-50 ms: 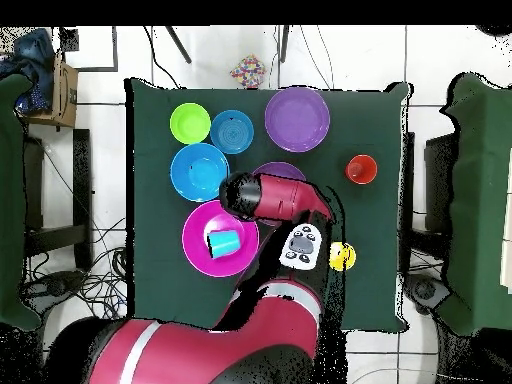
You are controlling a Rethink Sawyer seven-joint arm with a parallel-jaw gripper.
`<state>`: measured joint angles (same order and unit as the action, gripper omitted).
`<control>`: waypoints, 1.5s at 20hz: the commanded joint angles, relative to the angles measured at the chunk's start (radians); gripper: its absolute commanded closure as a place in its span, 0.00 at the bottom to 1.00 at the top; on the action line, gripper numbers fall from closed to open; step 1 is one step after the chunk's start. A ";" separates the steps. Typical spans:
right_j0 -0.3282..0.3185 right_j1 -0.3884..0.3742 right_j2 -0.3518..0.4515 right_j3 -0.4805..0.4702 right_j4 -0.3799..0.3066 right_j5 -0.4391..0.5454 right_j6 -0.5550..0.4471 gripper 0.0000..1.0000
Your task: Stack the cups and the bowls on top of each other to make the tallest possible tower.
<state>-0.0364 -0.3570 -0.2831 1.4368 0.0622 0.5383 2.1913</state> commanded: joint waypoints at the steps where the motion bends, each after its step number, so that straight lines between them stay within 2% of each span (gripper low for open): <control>1: 0.016 -0.029 0.058 -0.065 0.024 0.154 0.094 0.00; 20: 0.027 -0.118 0.040 -0.090 0.012 0.333 0.101 0.00; 30: 0.001 -0.196 0.043 -0.023 0.012 0.351 0.074 0.00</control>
<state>-0.0322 -0.5243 -0.3038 1.3831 0.0634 0.8033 2.1913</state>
